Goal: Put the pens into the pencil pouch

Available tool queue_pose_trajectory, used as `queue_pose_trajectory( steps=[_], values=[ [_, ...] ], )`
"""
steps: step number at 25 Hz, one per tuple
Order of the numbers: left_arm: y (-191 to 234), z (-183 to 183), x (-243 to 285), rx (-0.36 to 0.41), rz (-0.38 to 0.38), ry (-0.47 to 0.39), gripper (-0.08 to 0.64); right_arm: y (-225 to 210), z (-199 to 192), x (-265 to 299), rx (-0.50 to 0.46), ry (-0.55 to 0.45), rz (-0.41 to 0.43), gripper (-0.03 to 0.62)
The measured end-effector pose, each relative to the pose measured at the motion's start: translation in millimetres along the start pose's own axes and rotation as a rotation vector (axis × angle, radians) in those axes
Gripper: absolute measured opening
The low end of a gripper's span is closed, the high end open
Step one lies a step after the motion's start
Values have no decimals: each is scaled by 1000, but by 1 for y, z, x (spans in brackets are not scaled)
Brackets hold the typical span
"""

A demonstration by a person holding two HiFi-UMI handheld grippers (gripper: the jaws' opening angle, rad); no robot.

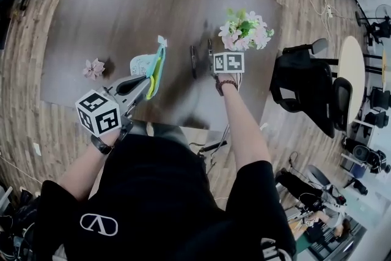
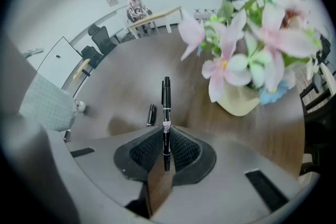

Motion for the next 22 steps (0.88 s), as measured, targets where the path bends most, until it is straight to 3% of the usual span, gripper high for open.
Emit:
queue_pose_trajectory(
  steps=[9, 22],
  values=[
    [-26, 24, 11, 48, -62, -1, 17, 45, 42, -146, -112, -406, 24, 41],
    [-65, 57, 36, 105, -163, 0, 17, 134, 62, -355, -343, -1022, 15, 41]
  ],
)
Point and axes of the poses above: the fingertips, and each gripper's own axes: x forward along the fingers, y to its left, z out of its top, the point moved 2 cm from there along -x, backward along the fingers
